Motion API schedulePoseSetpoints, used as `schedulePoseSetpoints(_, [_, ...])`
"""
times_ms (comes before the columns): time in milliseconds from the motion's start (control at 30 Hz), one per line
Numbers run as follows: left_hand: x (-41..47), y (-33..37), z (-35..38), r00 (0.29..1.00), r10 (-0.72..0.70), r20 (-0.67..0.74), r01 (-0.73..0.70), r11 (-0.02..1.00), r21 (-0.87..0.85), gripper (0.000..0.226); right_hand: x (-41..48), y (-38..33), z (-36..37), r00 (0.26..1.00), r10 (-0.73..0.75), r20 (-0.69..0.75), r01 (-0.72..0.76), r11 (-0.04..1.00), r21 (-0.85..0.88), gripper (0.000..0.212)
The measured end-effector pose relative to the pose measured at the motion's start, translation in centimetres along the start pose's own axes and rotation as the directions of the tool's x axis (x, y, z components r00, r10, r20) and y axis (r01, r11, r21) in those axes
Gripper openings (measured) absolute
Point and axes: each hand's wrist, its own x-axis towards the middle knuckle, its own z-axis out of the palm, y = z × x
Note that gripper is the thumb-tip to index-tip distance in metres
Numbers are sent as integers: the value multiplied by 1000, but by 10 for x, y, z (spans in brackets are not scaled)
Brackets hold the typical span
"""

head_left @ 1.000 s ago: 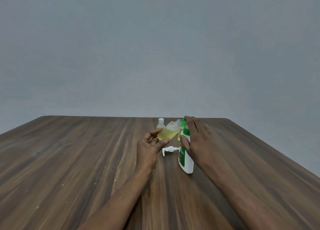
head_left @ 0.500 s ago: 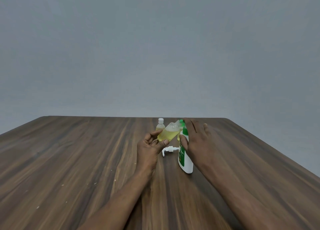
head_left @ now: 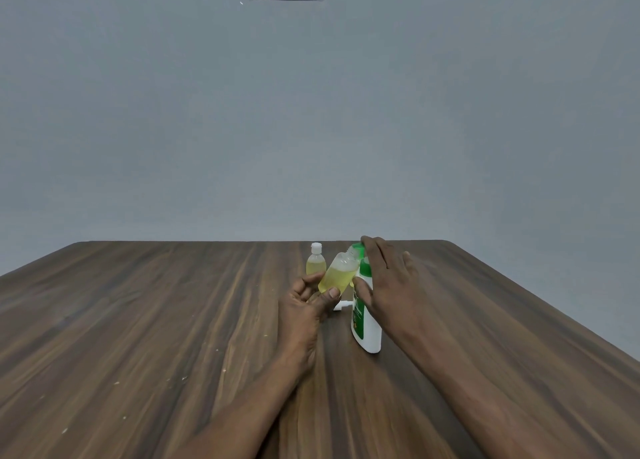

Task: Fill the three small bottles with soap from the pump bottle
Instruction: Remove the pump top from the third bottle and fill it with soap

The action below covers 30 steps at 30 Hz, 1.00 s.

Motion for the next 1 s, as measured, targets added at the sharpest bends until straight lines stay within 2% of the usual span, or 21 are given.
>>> schedulePoseSetpoints(200, [1,4,-4,996,90,-8,-89,994,61,37,1,3,3,998,-24,-54,22,999,-37,65])
schedulePoseSetpoints(367, [2,9,-10,992,123,-21,-121,987,103,39,-1,1,10,975,-88,-205,62,990,-130,51])
schedulePoseSetpoints(433, [2,10,-10,991,134,-25,-131,985,113,40,0,1,11,973,-87,-212,60,989,-133,52])
schedulePoseSetpoints(700, [2,10,-8,988,151,-18,-149,984,101,41,1,6,3,993,-73,-91,63,992,-105,70])
schedulePoseSetpoints(800, [3,10,-8,988,156,-17,-154,984,94,40,1,5,6,990,-68,-121,53,991,-123,67])
schedulePoseSetpoints(933, [3,9,-8,988,154,-11,-152,983,104,40,-1,4,12,966,-106,-236,69,984,-163,54])
schedulePoseSetpoints(1000, [4,8,-9,989,147,-11,-146,985,92,40,-2,3,15,958,-122,-261,79,983,-168,60])
